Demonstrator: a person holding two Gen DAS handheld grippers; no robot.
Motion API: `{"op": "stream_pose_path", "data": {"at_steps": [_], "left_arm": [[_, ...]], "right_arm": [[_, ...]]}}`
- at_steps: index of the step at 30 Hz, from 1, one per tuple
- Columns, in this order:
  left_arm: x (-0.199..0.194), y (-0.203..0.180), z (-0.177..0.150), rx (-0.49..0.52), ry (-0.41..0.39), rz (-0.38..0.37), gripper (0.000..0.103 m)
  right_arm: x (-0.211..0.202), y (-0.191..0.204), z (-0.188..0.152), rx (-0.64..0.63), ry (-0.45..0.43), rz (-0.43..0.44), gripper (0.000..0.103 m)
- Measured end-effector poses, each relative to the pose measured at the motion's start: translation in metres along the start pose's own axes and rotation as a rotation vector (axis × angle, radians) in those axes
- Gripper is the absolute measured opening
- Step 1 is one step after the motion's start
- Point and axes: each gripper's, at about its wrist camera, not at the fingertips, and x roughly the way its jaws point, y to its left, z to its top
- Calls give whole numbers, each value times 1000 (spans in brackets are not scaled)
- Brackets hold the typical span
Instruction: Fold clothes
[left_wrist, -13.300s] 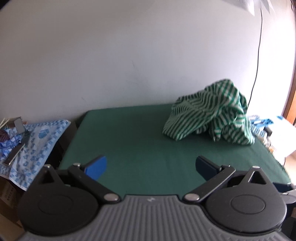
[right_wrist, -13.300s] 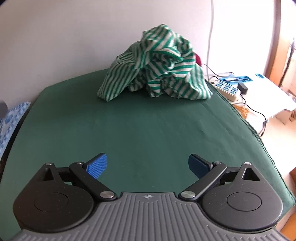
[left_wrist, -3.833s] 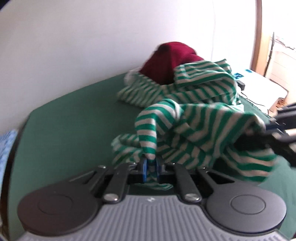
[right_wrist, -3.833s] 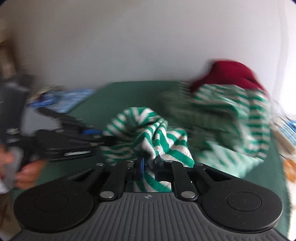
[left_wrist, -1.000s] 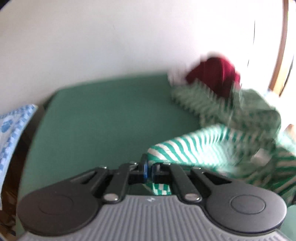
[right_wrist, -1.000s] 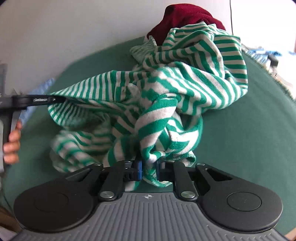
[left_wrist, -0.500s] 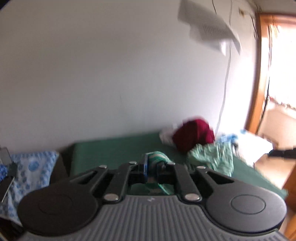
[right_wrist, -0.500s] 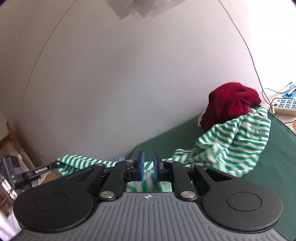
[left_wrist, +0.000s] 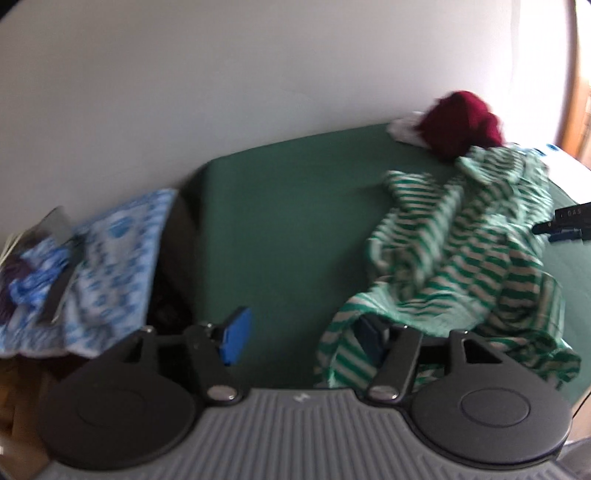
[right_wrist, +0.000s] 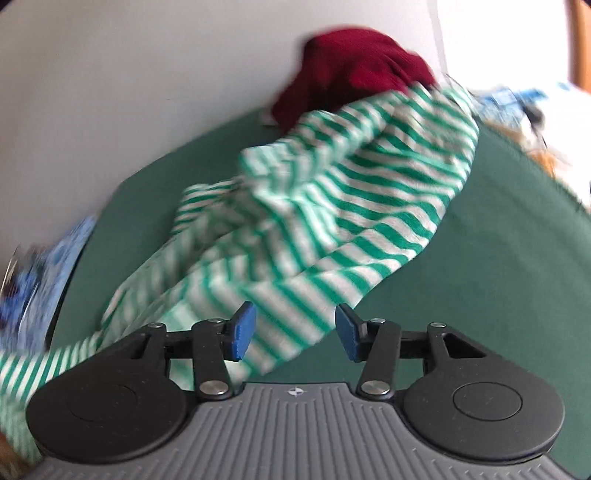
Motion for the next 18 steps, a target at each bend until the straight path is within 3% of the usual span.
{"op": "stream_pose_path", "data": {"at_steps": [3,4,5,6,10,13,15,18], "left_arm": [[-11,3,1,-39,-21,49,71],[-15,0,2,-42,-34,62,76],[-16,-6,4,-29,-46,72,79],[-17,-13,5,-16,-59,81,83],[-6,-45,10,79,-74,83,84],[5,-58,25,78,-83,1,84],[12,-67,35,77,-89,-54,85],[39,-78,58,99,-120,-127,88]], "right_arm": [[30,-25,9,224,36,10,56],[33,-32,12,281,10,35,45],[40,-34,16,300,18,46,15],[41,-36,21,312,23,61,8],[9,-40,39,306,-76,163,8],[-37,-45,47,231,-165,195,5],[-60,-55,43,181,-170,147,4],[-75,-77,24,113,-112,-20,5]]}}
